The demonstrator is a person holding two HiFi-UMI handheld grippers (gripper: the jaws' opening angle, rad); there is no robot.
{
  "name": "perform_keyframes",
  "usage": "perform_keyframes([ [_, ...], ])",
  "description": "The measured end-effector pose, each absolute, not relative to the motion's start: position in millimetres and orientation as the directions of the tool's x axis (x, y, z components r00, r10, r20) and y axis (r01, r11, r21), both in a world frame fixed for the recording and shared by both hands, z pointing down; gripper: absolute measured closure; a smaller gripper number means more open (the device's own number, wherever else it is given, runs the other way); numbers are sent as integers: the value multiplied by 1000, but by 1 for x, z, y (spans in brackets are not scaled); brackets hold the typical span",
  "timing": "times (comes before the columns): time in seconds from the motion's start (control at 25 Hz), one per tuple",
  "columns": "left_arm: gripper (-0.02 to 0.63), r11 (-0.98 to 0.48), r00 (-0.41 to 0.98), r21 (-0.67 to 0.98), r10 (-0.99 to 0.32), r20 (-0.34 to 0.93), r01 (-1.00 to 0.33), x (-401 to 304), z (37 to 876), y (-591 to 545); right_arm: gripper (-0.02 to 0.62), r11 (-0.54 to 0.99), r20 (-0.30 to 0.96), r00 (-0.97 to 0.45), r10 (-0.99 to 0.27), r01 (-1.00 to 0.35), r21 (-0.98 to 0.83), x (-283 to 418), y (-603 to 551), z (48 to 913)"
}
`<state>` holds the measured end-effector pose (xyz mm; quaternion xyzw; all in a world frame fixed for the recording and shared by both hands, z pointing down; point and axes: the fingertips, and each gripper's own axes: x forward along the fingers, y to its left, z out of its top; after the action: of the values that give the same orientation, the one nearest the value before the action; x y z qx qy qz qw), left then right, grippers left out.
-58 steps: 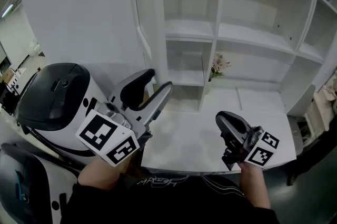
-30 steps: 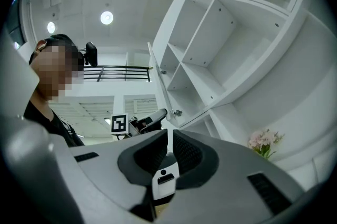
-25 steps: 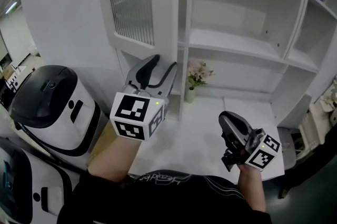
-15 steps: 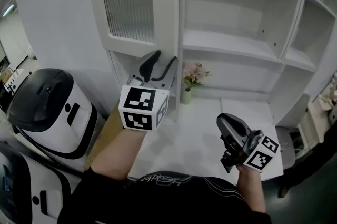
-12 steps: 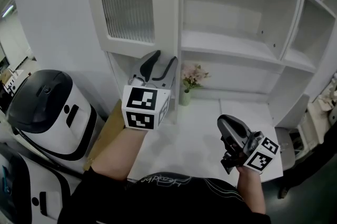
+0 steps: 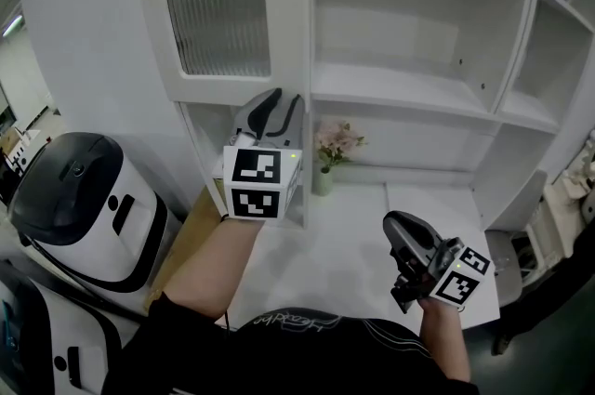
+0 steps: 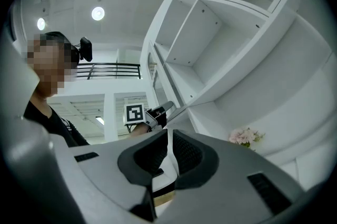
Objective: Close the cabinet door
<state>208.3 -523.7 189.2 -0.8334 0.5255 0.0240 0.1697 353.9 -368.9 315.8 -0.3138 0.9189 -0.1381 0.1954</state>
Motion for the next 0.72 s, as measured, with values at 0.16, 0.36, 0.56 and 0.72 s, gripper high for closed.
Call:
perform_keyframes([
  [0.16,471,-396,447,-243,-869,-212,-886,214,190,-537,537,762,-276,-723,-633,-521,-384,362,-378,316],
  [0.36,471,-417,460,-222,-864,-203,-881,216,189,-548,537,764,-279,-726,-628,-509,-396,363,-387,317],
  [0.56,486,-402,449,-227,-866,-221,-887,214,186,-553,537,758,-280,-723,-631,-499,-421,364,-397,322],
  [0.72,489,-421,464,-217,-860,-214,-881,214,186,-552,537,758,-271,-729,-629,-496,-424,359,-399,326],
])
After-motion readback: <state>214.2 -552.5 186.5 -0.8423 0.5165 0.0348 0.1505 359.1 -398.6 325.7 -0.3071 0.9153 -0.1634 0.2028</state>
